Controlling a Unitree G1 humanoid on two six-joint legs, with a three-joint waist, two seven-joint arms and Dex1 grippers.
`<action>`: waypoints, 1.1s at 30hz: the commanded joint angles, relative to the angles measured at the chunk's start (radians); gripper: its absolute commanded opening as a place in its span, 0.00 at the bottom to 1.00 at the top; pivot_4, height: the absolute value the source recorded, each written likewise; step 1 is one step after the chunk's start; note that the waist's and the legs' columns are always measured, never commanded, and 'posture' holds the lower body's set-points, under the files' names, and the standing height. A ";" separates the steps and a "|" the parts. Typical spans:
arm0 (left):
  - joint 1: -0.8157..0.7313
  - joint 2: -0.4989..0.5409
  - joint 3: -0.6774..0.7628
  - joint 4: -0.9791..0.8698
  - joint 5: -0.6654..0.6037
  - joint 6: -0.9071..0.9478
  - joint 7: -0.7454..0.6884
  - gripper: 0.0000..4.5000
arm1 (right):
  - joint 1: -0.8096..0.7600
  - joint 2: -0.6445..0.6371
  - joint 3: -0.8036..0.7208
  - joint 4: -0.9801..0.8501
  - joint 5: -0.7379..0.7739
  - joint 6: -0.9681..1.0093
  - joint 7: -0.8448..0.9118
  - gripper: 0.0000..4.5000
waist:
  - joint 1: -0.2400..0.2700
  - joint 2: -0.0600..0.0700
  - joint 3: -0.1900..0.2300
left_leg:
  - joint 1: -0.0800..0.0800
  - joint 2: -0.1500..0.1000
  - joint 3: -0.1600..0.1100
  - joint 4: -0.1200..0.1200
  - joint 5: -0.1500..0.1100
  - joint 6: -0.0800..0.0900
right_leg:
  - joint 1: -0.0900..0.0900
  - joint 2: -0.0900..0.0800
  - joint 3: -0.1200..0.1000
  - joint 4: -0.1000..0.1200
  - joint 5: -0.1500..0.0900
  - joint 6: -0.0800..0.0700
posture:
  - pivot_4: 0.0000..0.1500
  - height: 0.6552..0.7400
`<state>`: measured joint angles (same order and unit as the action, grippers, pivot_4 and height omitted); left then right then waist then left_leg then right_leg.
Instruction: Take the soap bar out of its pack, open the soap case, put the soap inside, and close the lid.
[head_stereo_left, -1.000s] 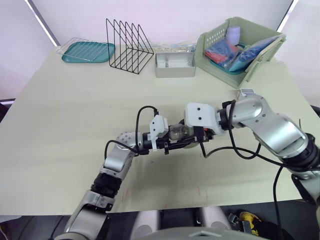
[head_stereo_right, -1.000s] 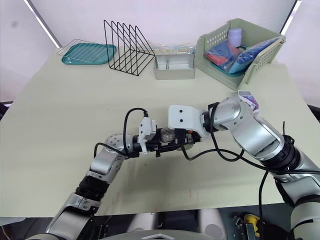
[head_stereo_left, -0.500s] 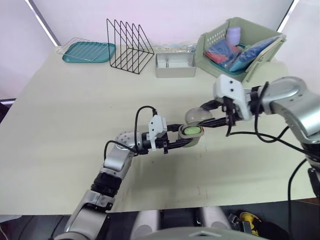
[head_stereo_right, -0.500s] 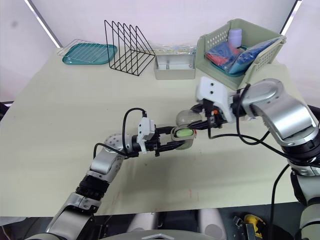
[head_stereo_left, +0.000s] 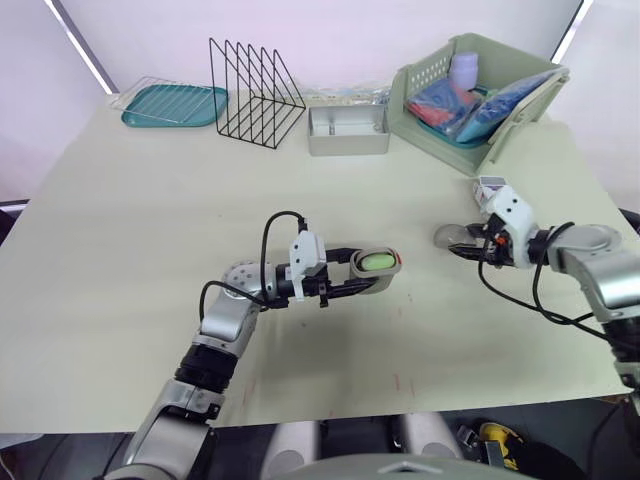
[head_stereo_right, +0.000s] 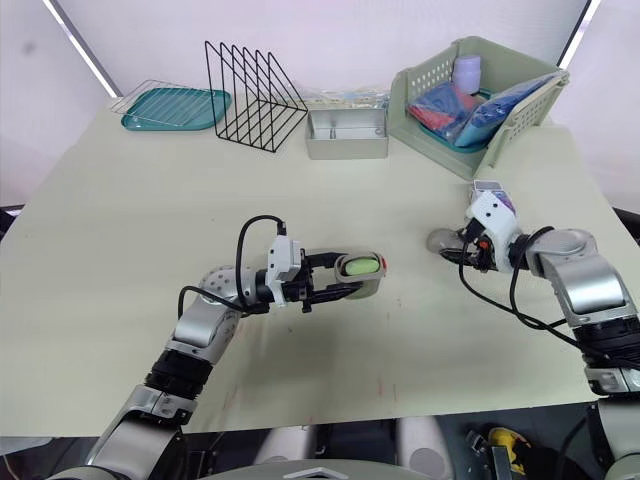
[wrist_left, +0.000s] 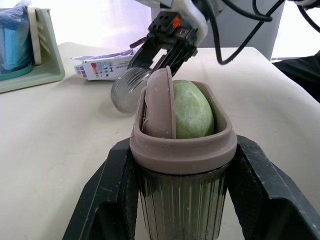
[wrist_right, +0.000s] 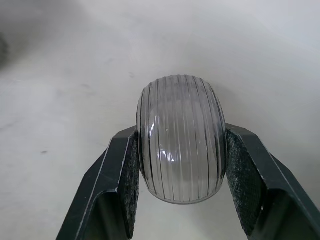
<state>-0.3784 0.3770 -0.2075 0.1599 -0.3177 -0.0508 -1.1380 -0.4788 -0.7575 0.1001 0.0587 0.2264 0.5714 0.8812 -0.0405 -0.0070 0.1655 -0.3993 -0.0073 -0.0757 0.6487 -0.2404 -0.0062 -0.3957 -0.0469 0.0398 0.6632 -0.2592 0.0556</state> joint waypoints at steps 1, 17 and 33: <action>0.005 0.013 0.003 0.027 0.025 -0.001 0.001 0.42 | 0.048 0.027 -0.017 0.008 -0.034 -0.038 -0.056 0.41 | 0.001 0.000 0.000 | 0.000 0.000 0.000 0.000 0.000 0.000 | 0.000 0.000 0.000 0.000 0.000 0.000 | 1.00 1.00; 0.016 0.008 -0.003 0.011 0.026 0.013 0.014 0.42 | -0.001 -0.171 0.099 -0.140 -0.040 0.135 0.185 0.98 | 0.002 0.000 0.000 | 0.002 0.000 0.000 0.001 0.000 0.000 | 0.002 0.000 0.000 0.000 0.000 0.000 | 1.00 1.00; 0.009 -0.006 -0.008 0.022 0.033 0.013 0.025 0.42 | -0.470 -0.204 0.351 -0.036 -0.057 0.659 0.346 0.98 | 0.008 0.000 0.000 | 0.001 0.000 -0.002 0.001 0.000 0.000 | 0.001 -0.001 0.000 -0.001 0.000 0.000 | 1.00 1.00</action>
<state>-0.3795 0.3628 -0.2091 0.1663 -0.3161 -0.0488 -1.1265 -0.9242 -0.9553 0.4326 0.0238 0.1642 1.1819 1.2177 -0.0329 -0.0069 0.1653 -0.3989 -0.0076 -0.0774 0.6493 -0.2405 -0.0062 -0.3950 -0.0479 0.0395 0.6623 -0.2591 0.0555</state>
